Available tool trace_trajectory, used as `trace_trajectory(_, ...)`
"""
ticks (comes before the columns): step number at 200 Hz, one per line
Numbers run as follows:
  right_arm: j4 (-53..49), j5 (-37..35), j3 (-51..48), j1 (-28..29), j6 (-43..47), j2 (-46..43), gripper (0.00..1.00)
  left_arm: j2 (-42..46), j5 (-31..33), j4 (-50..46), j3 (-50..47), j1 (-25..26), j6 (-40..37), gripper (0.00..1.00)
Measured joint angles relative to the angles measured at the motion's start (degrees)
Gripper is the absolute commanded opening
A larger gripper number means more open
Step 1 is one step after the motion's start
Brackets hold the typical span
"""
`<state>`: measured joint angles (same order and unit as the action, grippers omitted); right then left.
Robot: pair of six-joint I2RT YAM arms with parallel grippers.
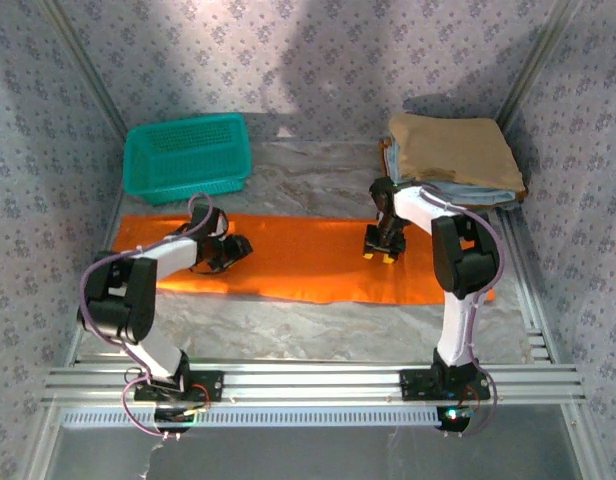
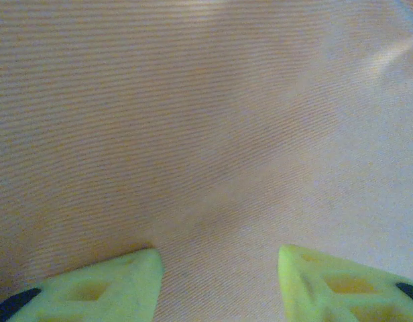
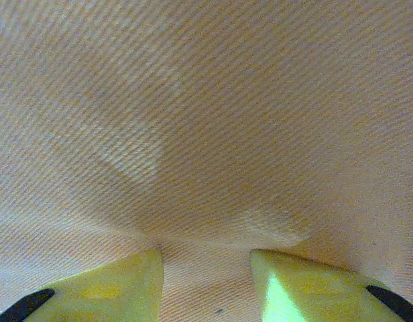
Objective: Fold and stack the trousers
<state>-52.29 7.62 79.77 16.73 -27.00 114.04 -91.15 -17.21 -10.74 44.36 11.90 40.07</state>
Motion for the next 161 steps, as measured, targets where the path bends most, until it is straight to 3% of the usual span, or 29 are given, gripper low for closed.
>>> trace_trajectory(43, -2.16, -6.88, -0.87, 5.14, -1.14, -5.68, 0.40, 3.13, 2.97, -12.11, 2.95, -0.83, -1.70, 0.58)
trace_trajectory(80, -0.13, -4.96, -2.89, 19.28, -6.60, -14.40, 0.02, 7.65, 6.62, -18.38, 9.70, 5.68, -1.33, 0.55)
trace_trajectory(103, 3.17, -1.03, -2.93, 25.99, -9.66, -11.74, 0.00, 8.20, 6.25, -15.54, 9.57, 11.41, 2.25, 0.54)
trace_trajectory(133, 6.10, 0.98, -4.52, 26.10, -10.84, -6.95, 0.00, 5.75, 6.32, -10.82, 5.79, 16.87, 7.04, 0.53)
trace_trajectory(161, 9.18, 3.10, -9.55, 22.25, -11.08, -5.86, 0.00, 2.43, 7.50, -5.81, -0.02, 17.29, 10.14, 0.52)
